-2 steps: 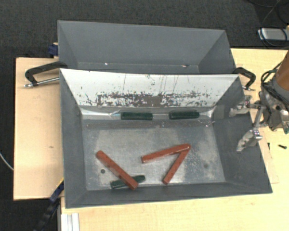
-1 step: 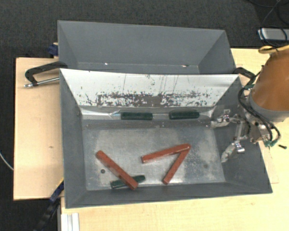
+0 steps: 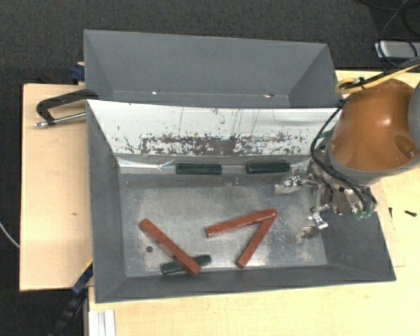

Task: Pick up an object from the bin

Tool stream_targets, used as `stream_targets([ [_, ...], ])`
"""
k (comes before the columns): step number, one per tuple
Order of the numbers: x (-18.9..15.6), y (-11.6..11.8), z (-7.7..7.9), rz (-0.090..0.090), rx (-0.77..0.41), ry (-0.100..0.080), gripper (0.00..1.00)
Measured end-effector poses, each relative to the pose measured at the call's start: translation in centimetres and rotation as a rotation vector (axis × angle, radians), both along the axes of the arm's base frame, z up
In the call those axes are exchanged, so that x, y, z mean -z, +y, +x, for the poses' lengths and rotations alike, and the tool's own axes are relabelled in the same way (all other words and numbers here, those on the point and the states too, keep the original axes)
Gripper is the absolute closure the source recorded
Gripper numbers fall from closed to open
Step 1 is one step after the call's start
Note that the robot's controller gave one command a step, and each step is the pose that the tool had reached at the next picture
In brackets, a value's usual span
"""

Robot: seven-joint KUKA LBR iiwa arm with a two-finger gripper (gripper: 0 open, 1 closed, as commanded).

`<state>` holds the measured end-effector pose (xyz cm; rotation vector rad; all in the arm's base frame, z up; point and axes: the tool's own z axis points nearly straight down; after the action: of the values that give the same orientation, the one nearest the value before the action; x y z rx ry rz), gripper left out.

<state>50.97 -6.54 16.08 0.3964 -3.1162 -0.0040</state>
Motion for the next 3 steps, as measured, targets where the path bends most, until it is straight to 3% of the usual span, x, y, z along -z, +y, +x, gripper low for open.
stream_targets([
  [1, 2.0, 1.5, 1.1, -0.001, 0.015, 0.000, 0.00],
  [2, 6.3, 6.8, 2.0, -0.001, -0.251, -0.002, 0.00],
  [3, 7.5, 9.2, 1.1, -0.026, -0.218, 0.012, 1.00],
])
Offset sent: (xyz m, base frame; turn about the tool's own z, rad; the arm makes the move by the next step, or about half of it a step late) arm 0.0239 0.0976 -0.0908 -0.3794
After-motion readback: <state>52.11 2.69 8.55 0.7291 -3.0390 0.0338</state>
